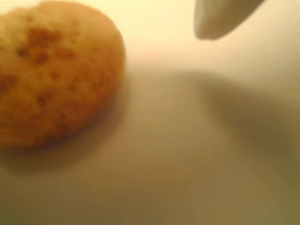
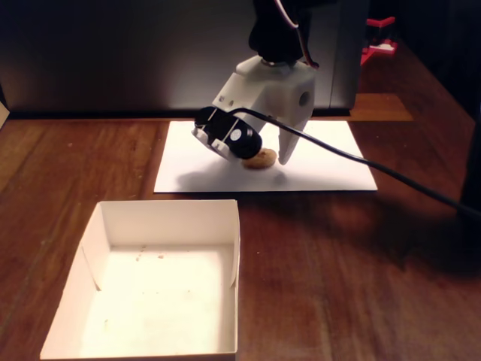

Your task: Grasp a mini cookies block and put it in the white box.

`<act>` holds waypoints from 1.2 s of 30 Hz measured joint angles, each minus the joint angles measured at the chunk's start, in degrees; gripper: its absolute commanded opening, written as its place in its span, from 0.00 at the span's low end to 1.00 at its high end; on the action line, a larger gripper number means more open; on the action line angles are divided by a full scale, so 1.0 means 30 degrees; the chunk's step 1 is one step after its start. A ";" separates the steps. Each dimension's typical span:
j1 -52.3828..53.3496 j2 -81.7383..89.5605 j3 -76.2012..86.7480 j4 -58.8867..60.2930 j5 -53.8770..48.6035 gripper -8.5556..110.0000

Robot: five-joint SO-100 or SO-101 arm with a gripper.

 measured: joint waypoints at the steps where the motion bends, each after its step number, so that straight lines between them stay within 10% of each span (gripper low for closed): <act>1: 0.0000 -0.0059 0.0000 0.0000 0.0029 0.40; 36: 0.0000 -0.2783 -0.2578 0.0264 0.1084 0.37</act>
